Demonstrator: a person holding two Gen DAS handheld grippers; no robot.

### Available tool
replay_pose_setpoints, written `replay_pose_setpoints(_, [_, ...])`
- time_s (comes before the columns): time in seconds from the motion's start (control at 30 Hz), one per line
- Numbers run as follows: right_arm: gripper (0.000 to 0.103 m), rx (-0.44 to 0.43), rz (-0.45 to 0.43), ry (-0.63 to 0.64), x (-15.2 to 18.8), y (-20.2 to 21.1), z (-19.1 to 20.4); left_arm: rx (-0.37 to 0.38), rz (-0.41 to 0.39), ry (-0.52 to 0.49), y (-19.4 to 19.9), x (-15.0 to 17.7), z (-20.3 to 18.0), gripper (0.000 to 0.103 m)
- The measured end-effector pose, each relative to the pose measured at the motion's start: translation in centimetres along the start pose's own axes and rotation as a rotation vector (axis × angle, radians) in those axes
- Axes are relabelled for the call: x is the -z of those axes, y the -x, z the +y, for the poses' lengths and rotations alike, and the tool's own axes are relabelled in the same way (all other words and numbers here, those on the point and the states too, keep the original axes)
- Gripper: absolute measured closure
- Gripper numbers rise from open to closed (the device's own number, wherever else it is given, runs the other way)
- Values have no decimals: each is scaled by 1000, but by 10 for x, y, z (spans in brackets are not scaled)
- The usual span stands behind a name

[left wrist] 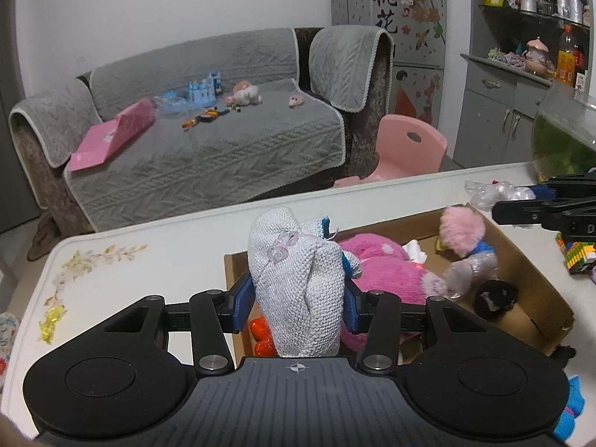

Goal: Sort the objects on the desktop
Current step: 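Carry both items into the box and open both grippers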

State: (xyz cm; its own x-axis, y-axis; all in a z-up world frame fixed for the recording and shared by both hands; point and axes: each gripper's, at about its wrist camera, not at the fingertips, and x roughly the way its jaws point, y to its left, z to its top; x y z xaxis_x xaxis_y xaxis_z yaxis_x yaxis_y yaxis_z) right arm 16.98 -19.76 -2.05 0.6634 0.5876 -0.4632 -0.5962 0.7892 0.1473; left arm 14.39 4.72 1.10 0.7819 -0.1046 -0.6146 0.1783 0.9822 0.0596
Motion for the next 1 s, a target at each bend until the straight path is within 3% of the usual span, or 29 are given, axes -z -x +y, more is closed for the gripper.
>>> replay_pose_setpoints(0.37, [73,54,99,60,2,-46,7,-2,49,47,-38,7,8,49])
replay_pose_setpoints(0.73, [72,114,176,97,12,-57,10,-6,94,44,-51,13,3,49])
replay_pose_setpoints(0.87, [71,131,190,115,11,-58,13,-5,110,50,-51,14,3,42])
replay_pose_setpoints(0.9, [69,140,188,124,11,-58,14,-8,110,53,-51,14,4,36])
replay_pose_setpoints(0.93, [59,148,182,134,10,-58,14,-23,103,52,-49,14,4,20])
replay_pose_setpoints(0.97, [51,158,173,140,10,-56,15,-35,92,48,-46,14,4,13])
replay_pose_setpoints(1.0, [38,160,160,141,8,-53,15,-34,81,47,-43,14,4,13])
